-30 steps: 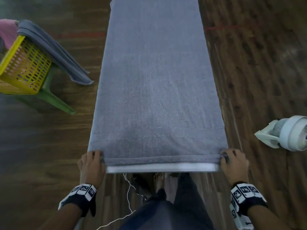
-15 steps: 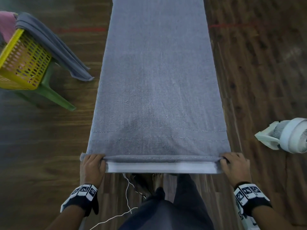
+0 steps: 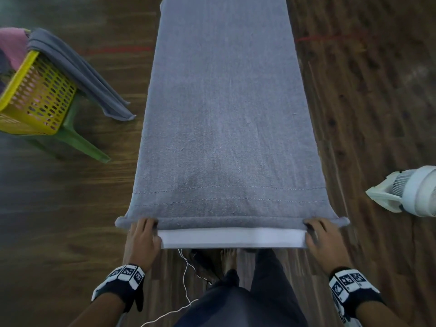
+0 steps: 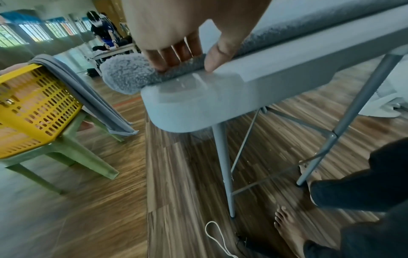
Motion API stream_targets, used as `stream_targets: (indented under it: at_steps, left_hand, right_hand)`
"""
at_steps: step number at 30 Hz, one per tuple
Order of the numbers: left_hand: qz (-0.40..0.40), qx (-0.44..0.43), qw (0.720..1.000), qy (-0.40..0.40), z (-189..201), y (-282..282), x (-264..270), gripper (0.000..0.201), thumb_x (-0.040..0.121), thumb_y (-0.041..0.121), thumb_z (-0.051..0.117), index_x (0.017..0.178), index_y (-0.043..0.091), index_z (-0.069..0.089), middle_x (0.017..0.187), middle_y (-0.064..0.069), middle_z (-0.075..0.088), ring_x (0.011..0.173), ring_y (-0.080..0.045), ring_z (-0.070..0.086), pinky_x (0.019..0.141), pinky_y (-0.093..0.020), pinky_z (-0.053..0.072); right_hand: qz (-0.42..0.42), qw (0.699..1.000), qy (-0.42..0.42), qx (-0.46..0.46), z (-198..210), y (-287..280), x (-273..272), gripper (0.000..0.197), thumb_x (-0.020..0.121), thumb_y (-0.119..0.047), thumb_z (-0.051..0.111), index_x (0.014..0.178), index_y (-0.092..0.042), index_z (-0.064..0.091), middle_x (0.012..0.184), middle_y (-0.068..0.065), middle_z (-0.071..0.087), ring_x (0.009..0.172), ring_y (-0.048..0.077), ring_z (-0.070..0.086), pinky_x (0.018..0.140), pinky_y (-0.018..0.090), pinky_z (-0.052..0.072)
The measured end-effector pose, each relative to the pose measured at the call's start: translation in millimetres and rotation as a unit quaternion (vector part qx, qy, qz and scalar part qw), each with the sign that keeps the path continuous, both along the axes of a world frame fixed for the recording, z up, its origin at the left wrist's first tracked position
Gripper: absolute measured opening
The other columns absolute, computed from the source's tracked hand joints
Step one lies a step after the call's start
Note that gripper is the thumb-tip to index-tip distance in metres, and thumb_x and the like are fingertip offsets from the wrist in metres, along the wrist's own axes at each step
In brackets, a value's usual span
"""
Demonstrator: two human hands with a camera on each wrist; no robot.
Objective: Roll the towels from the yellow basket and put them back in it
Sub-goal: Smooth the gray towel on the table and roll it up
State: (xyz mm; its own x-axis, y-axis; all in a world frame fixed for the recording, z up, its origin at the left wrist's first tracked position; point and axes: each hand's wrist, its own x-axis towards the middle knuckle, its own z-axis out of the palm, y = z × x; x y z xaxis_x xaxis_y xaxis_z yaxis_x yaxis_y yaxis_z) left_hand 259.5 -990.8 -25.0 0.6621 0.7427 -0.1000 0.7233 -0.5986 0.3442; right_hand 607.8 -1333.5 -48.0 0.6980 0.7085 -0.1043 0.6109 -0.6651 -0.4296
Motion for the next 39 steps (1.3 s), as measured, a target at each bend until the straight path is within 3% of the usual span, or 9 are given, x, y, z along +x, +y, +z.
stream_targets:
  at_steps: [3,7,13,15,19,22,27,33,39]
  left_hand:
    - [0.014,0.0,1.0,-0.013,-4,3,-3,0.036,0.072,0.0,0.073,0.106,0.007,0.063,0.102,-0.007,0.059,0.092,-0.026,0.052,0.077,-0.042,0.051]
    - [0.013,0.013,1.0,-0.016,-4,17,1,0.03,0.074,-0.004,0.073,0.102,0.006,0.068,0.097,-0.01,0.065,0.088,-0.03,0.06,0.075,-0.042,0.051]
    - [-0.018,0.042,0.994,0.102,10,25,10,0.022,0.08,0.028,0.042,0.081,0.022,0.063,0.077,0.005,0.065,0.076,-0.022,0.062,0.082,-0.042,0.034]
    - [-0.006,0.063,0.991,0.121,13,26,15,0.006,0.081,0.021,0.052,0.084,0.022,0.057,0.077,0.003,0.06,0.077,-0.025,0.059,0.084,-0.044,0.032]
    - [0.0,0.123,0.987,0.102,9,25,16,0.017,0.073,0.011,0.061,0.086,0.015,0.051,0.08,-0.006,0.049,0.074,-0.028,0.046,0.077,-0.044,0.031]
    - [-0.048,0.048,0.996,0.058,6,20,15,0.037,0.063,-0.001,0.073,0.086,0.014,0.049,0.082,-0.004,0.049,0.071,-0.024,0.046,0.065,-0.039,0.04]
    - [-0.032,0.002,0.999,0.022,0,25,11,0.036,0.067,-0.004,0.074,0.098,0.008,0.062,0.093,-0.008,0.059,0.082,-0.027,0.053,0.068,-0.042,0.051]
    - [-0.031,0.002,0.996,0.089,9,36,26,0.006,0.083,0.01,0.059,0.088,0.014,0.06,0.082,-0.004,0.062,0.079,-0.028,0.059,0.074,-0.041,0.045]
    - [-0.047,0.099,0.991,0.08,11,25,32,0.032,0.061,0.002,0.068,0.084,0.013,0.05,0.081,-0.006,0.047,0.071,-0.022,0.04,0.068,-0.036,0.034]
  right_hand:
    - [-0.011,1.0,-0.013,0.005,-2,2,8,0.035,0.072,0.009,0.072,0.103,-0.006,0.068,0.105,0.011,0.066,0.097,0.03,0.06,0.09,0.043,0.048]
    - [-0.051,0.999,0.008,0.009,2,11,22,0.029,0.073,0.01,0.068,0.097,-0.005,0.072,0.099,0.011,0.07,0.095,0.03,0.062,0.089,0.038,0.048]
    - [-0.032,0.993,-0.094,-0.061,8,15,24,0.03,0.076,-0.024,0.043,0.075,-0.018,0.072,0.075,0.0,0.069,0.073,0.026,0.059,0.077,0.04,0.036]
    - [-0.058,0.989,-0.09,-0.099,10,18,24,0.019,0.078,-0.021,0.051,0.081,-0.021,0.07,0.079,0.0,0.069,0.079,0.025,0.058,0.083,0.043,0.032]
    - [-0.038,0.993,-0.105,-0.03,12,19,25,0.013,0.071,-0.014,0.062,0.084,-0.015,0.066,0.084,0.006,0.06,0.081,0.031,0.055,0.083,0.039,0.03]
    - [0.035,0.999,-0.035,-0.007,5,18,21,0.016,0.071,-0.017,0.055,0.084,-0.012,0.063,0.081,0.001,0.055,0.076,0.024,0.053,0.072,0.035,0.04]
    - [0.014,1.0,-0.02,-0.003,0,15,27,0.035,0.066,0.008,0.072,0.096,-0.008,0.069,0.094,0.006,0.066,0.089,0.027,0.06,0.082,0.042,0.049]
    - [-0.039,0.988,-0.127,-0.074,11,29,29,0.016,0.073,-0.021,0.054,0.08,-0.021,0.069,0.071,0.0,0.065,0.075,0.026,0.058,0.084,0.043,0.03]
    - [0.0,0.996,-0.078,-0.049,6,36,29,0.011,0.067,-0.013,0.06,0.077,-0.014,0.057,0.079,0.004,0.054,0.074,0.03,0.054,0.069,0.042,0.041]
